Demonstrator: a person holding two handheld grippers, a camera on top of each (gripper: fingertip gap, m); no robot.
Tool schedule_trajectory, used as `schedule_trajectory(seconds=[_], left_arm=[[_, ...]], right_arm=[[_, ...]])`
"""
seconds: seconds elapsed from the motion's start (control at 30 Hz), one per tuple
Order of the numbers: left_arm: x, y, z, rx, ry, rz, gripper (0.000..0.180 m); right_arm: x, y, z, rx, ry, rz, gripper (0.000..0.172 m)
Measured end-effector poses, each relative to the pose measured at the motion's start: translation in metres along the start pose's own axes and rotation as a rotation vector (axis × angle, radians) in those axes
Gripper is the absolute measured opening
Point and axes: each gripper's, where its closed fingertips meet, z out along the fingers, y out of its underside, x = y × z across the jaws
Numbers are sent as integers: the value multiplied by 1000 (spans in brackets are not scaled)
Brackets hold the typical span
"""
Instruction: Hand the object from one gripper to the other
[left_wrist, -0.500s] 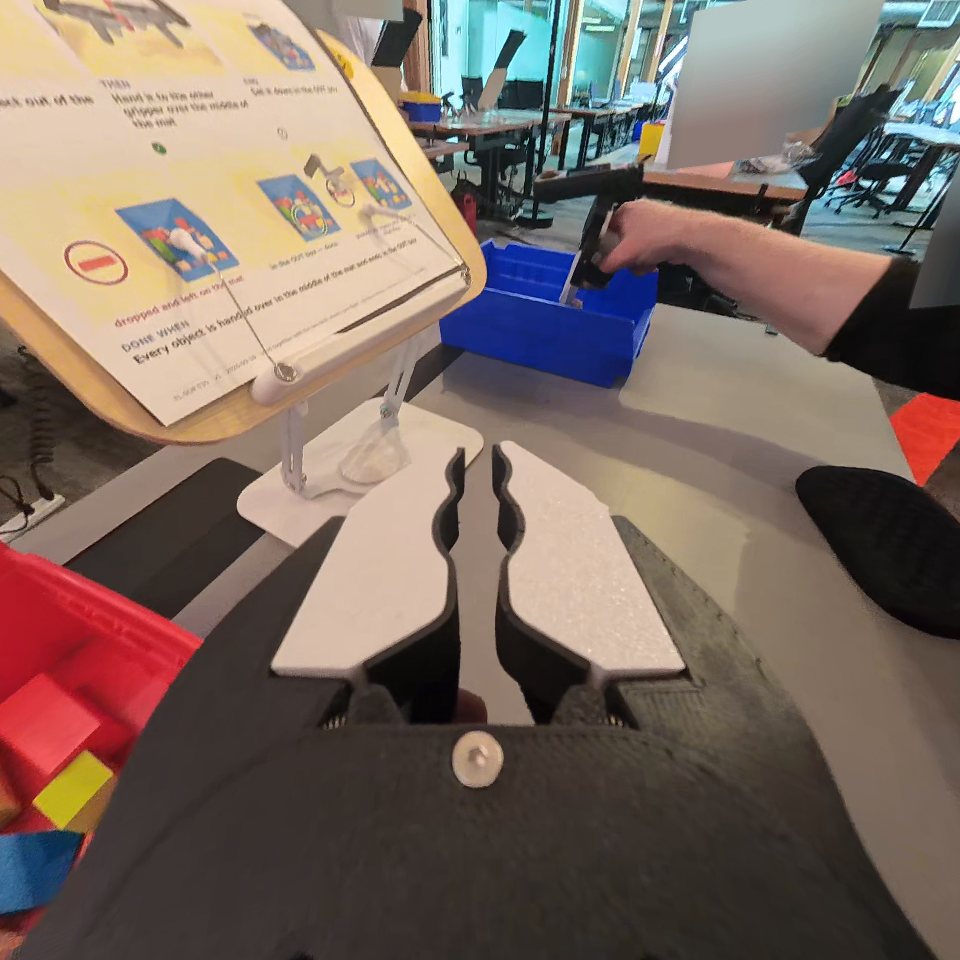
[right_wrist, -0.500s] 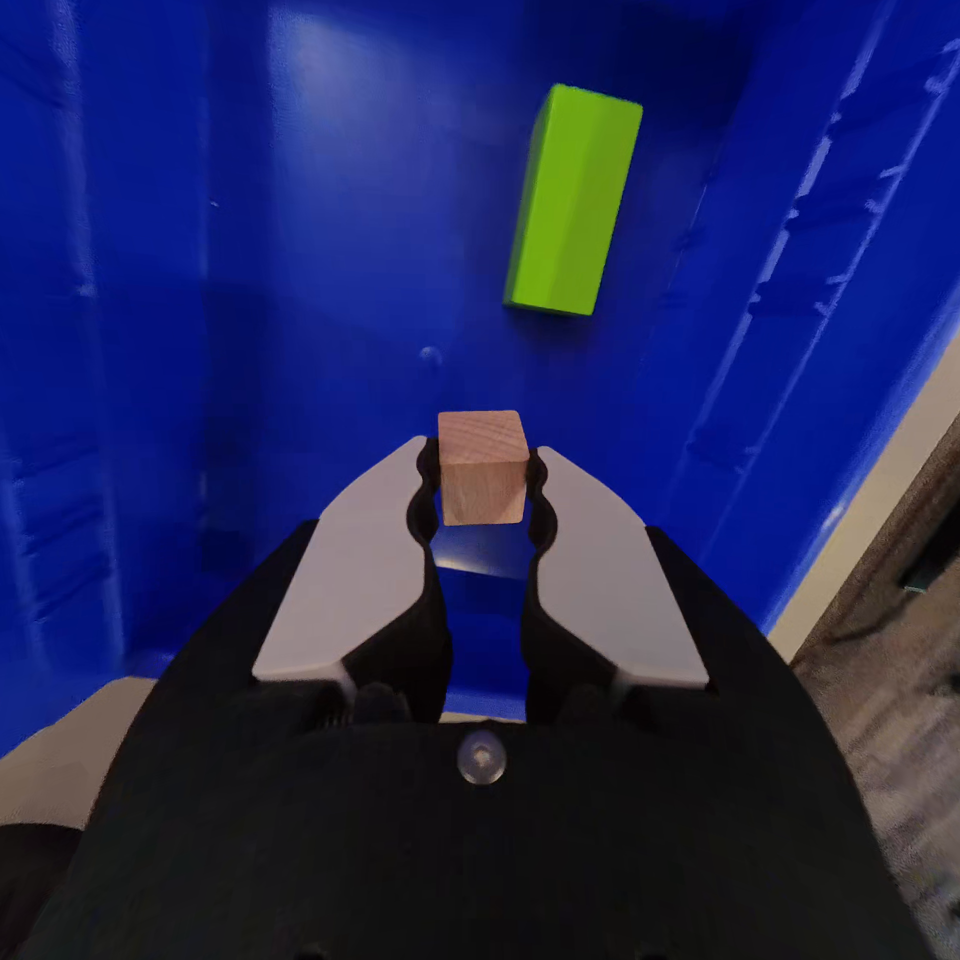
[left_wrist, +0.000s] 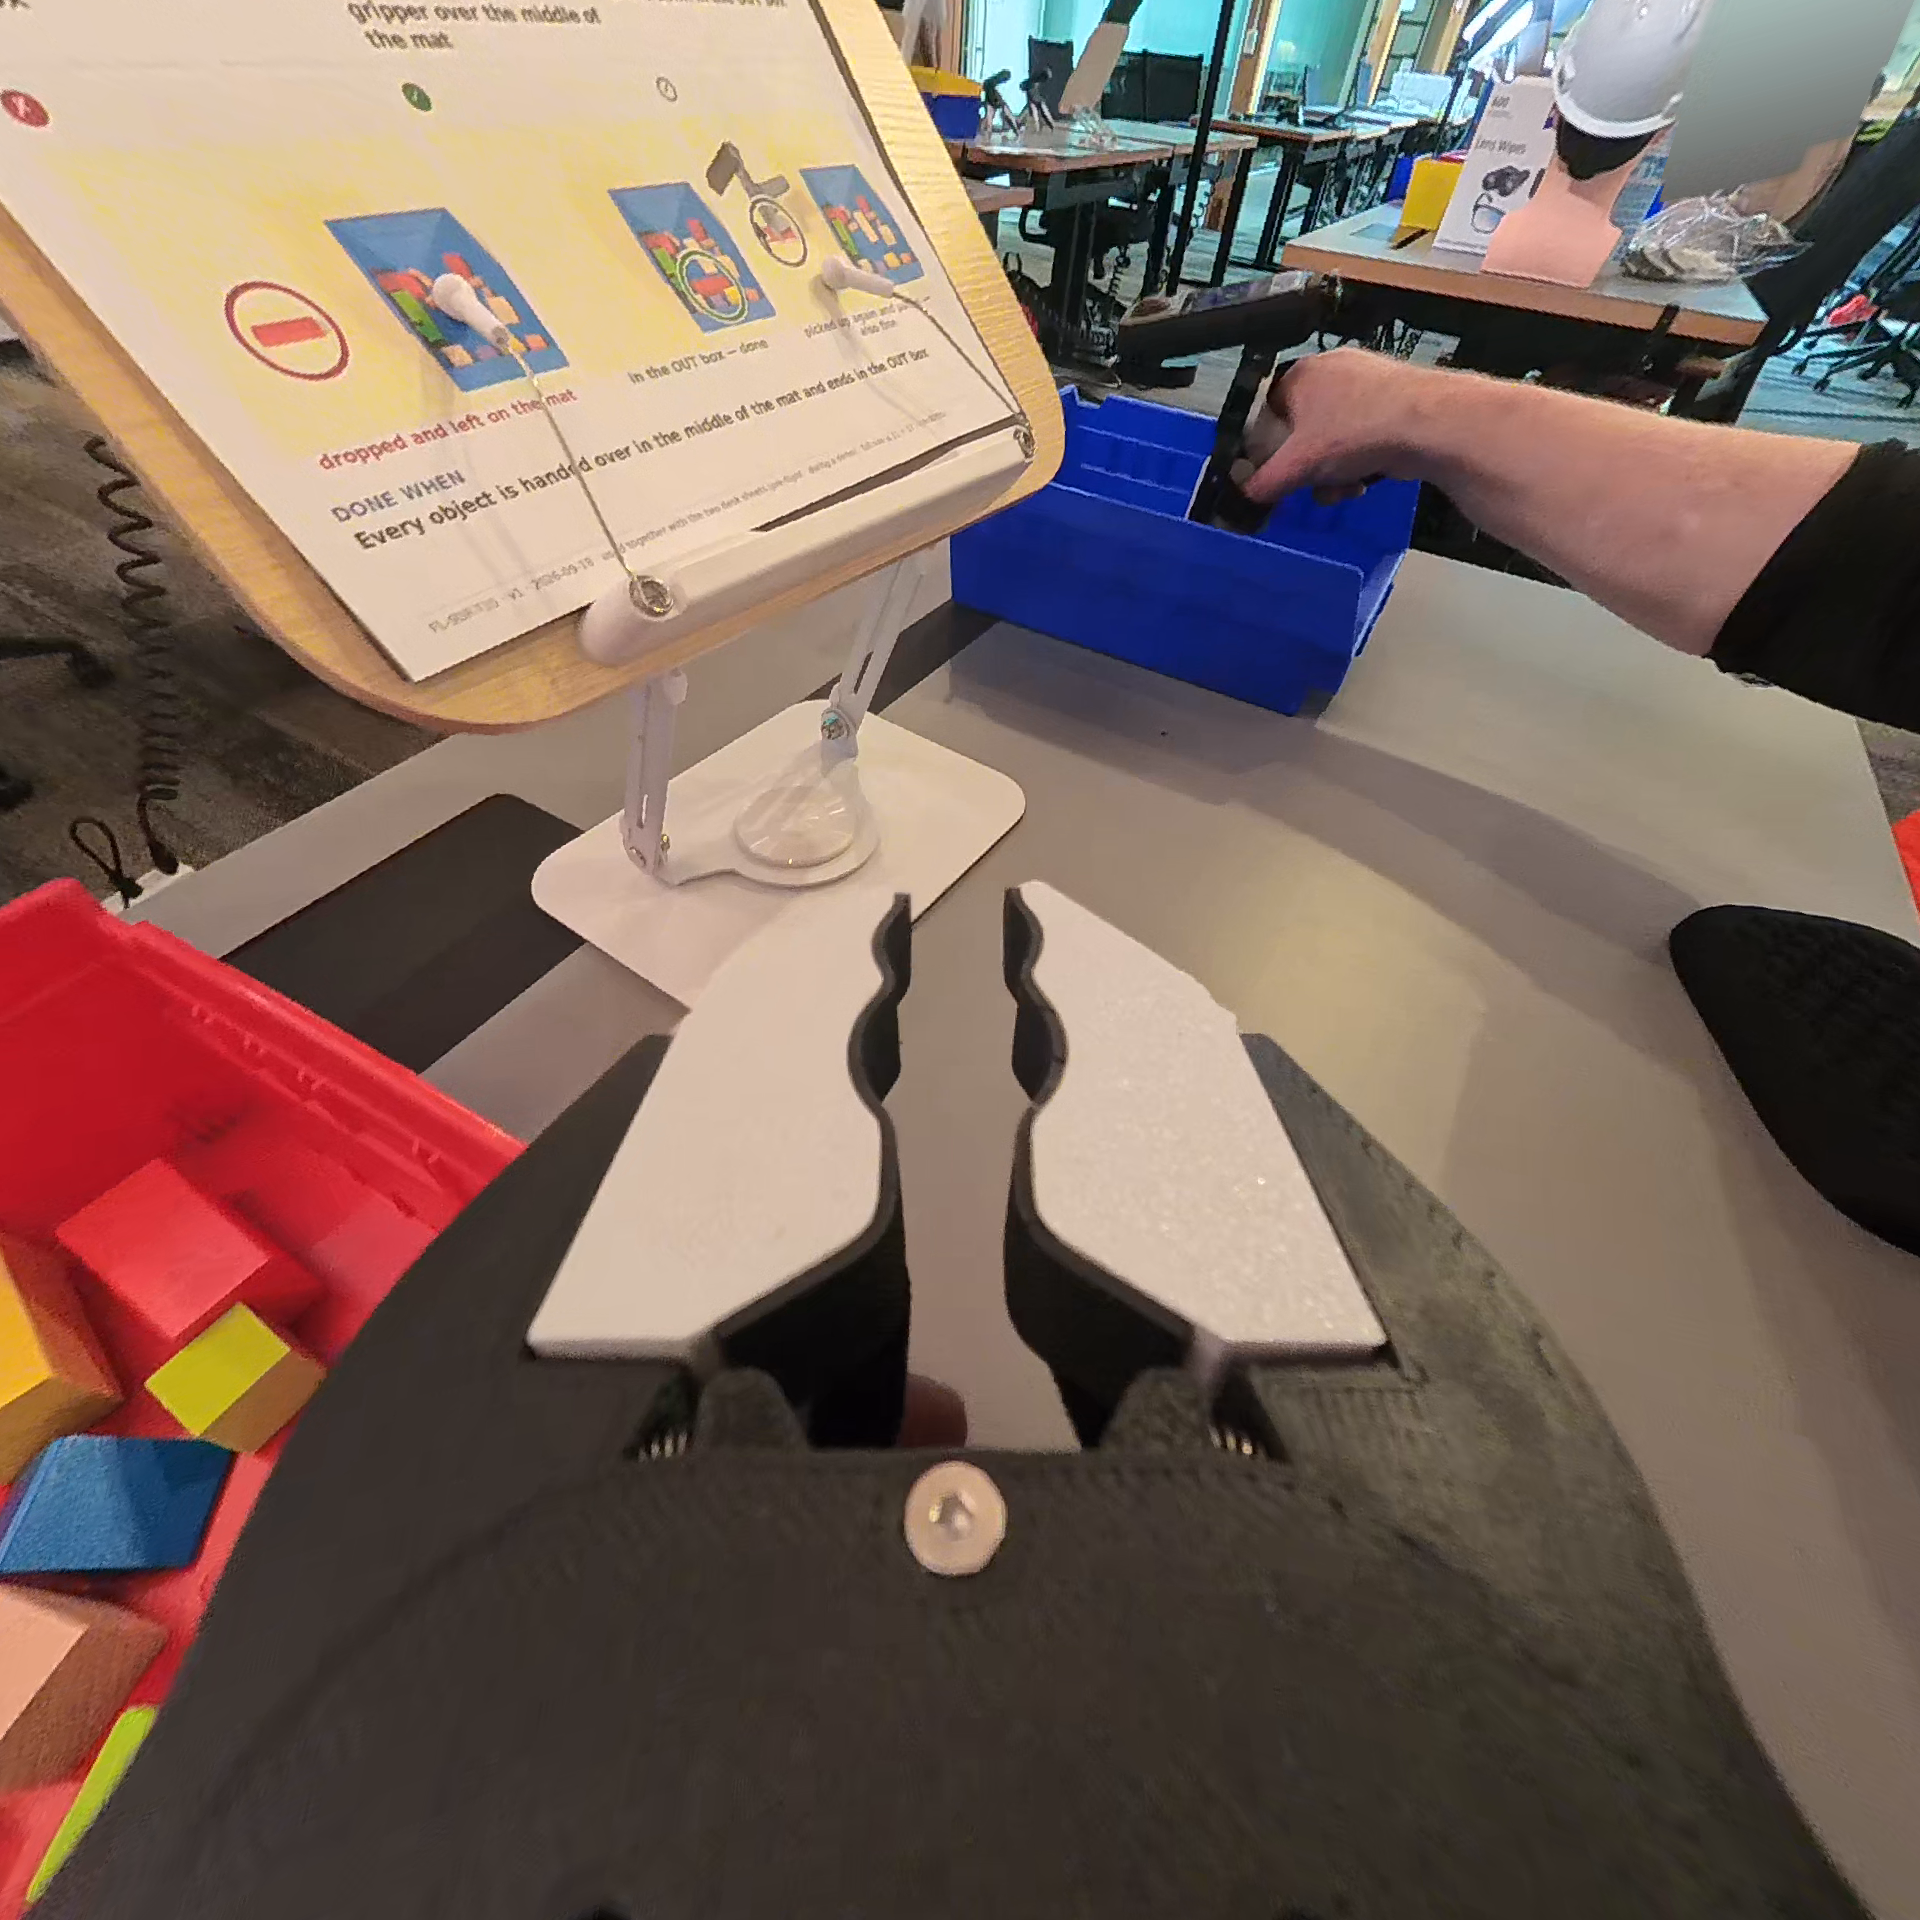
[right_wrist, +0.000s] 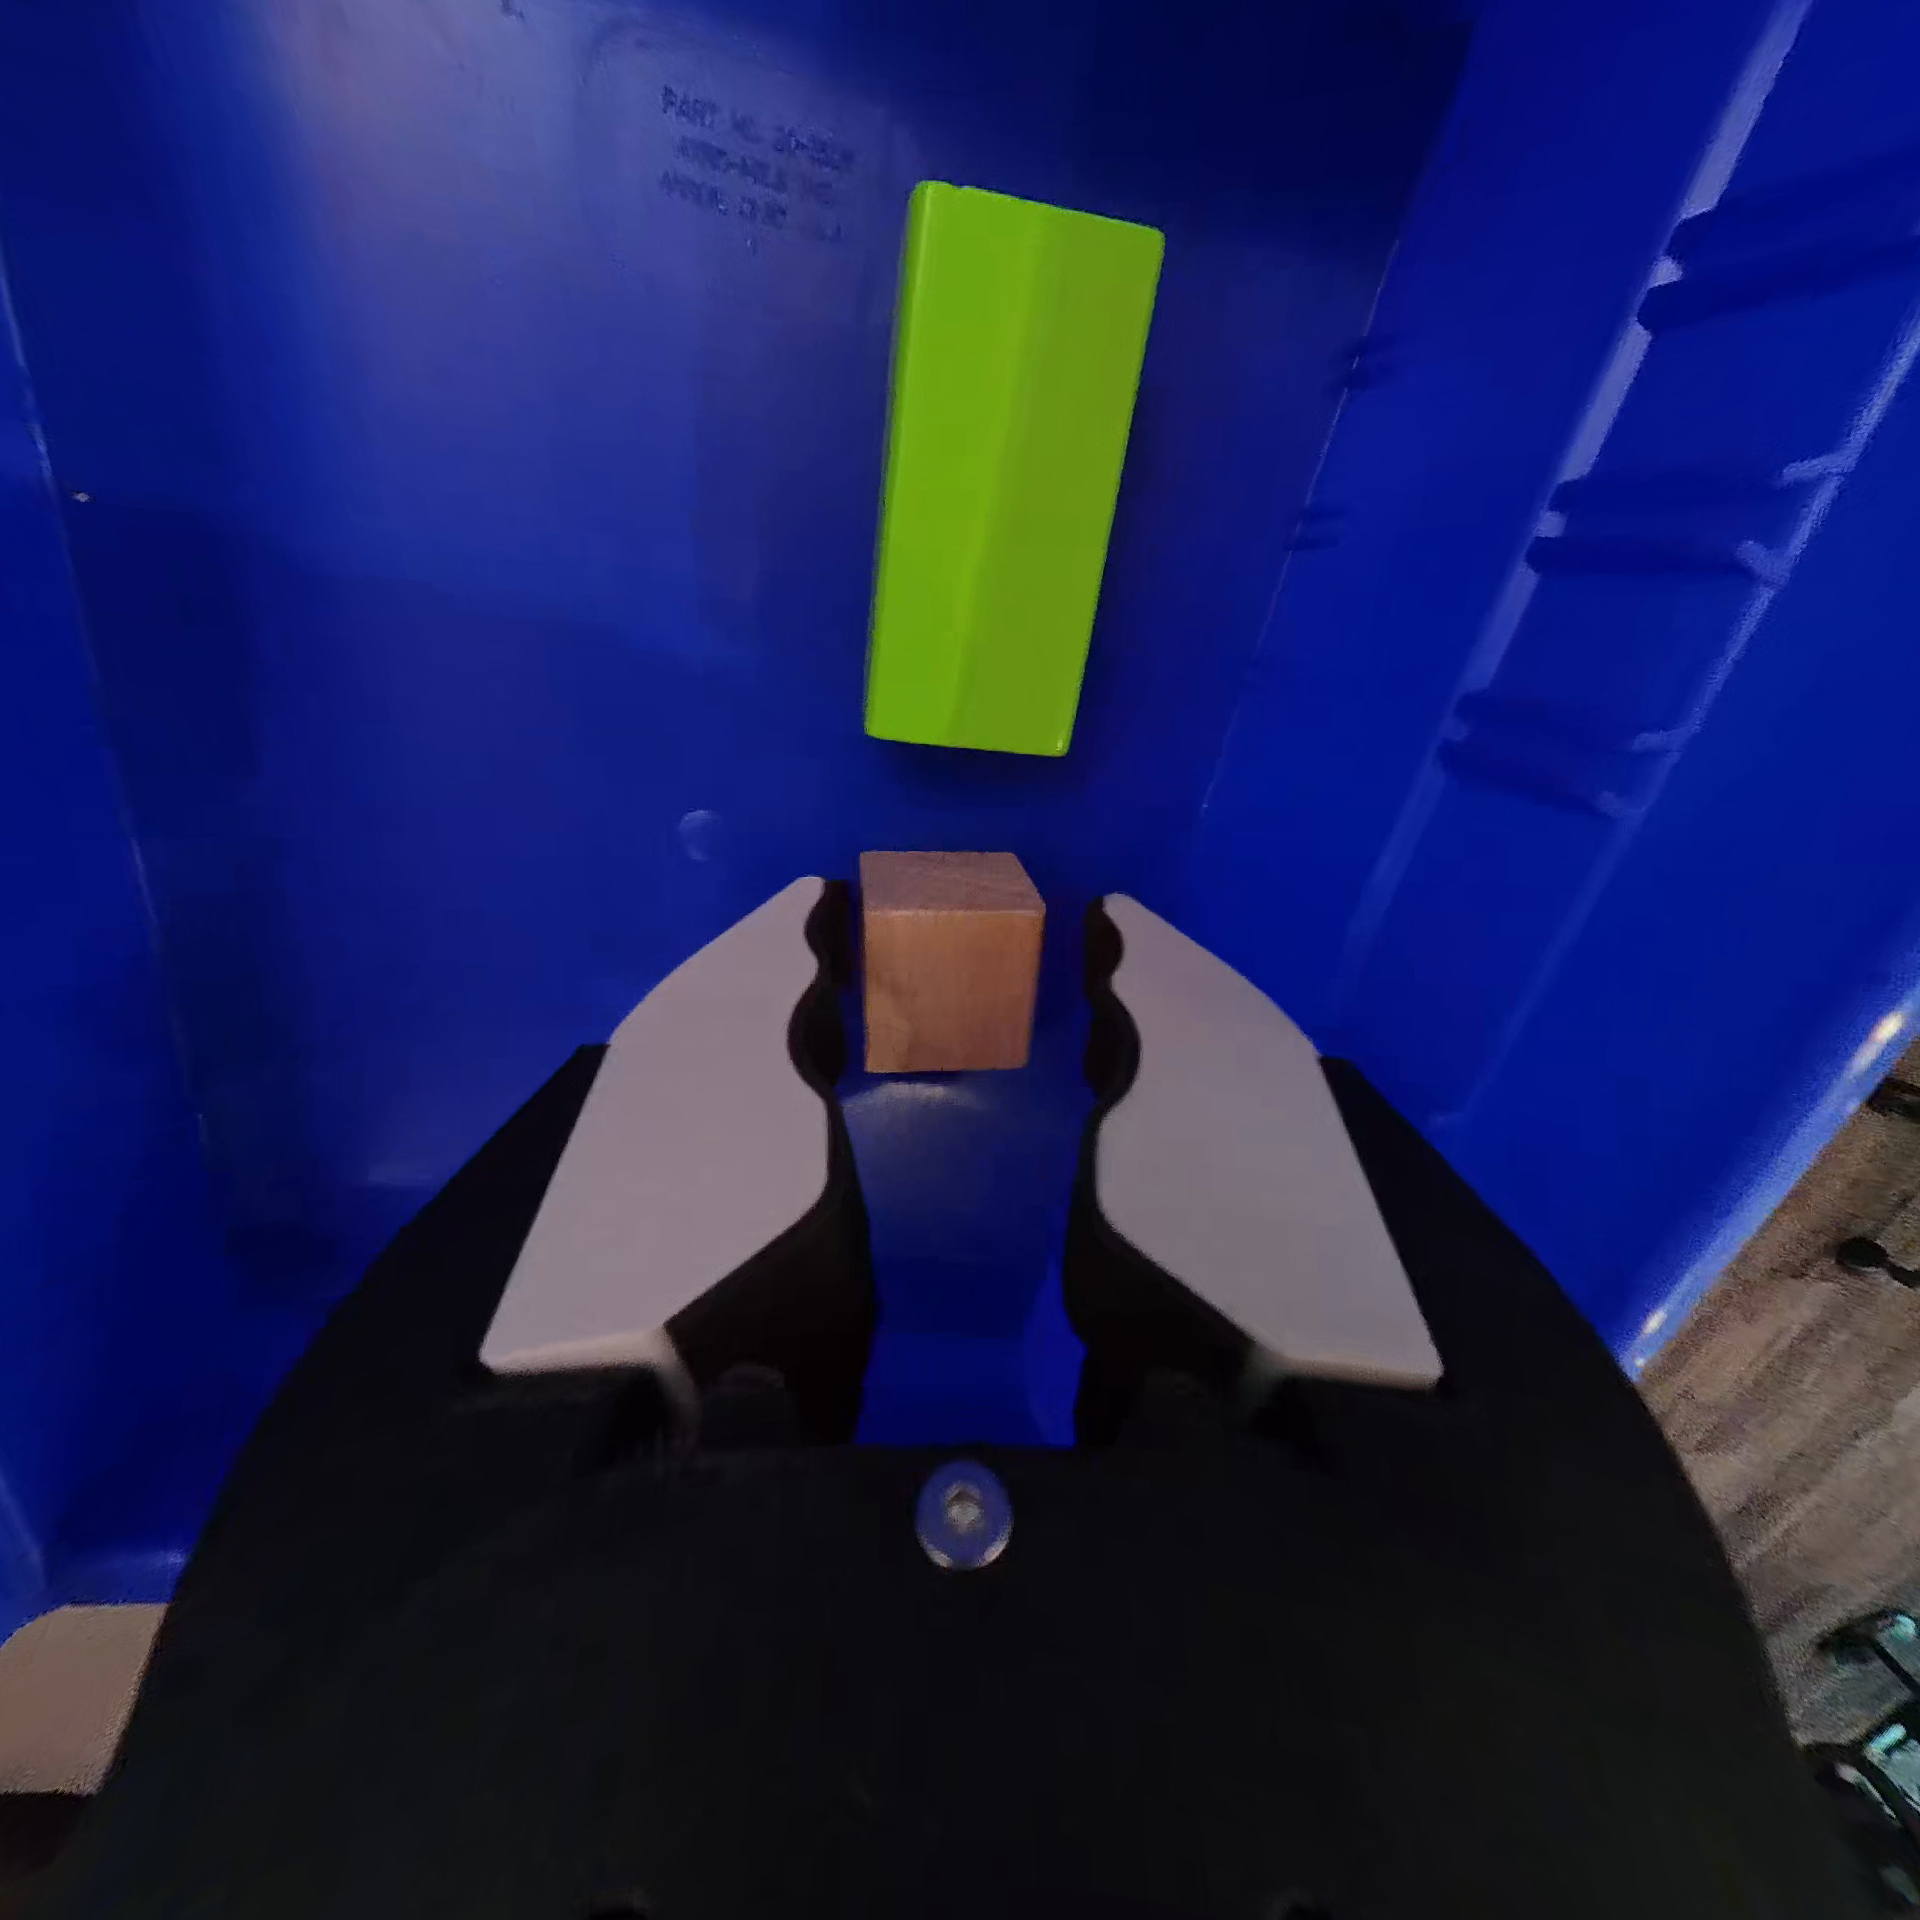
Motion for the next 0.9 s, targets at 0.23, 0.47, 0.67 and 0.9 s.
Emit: schedule_trajectory(seconds=[0.23,0.47,0.67,0.9], left_arm=[[-32,15,-31,-149,-123,22,36],[-92,97,-41,-677,-243,126,50],[-117,146,-29,-914,-123,265,47],[-125,177,-25,-1068,7,297,29]], right_arm=[[-10,-13,-49,215,79,-37,72],[-62,-3,-108,422,101,-140,65],[-107,11,-120,458,85,-246,63],[-133,16,-129,488,80,-302,61]])
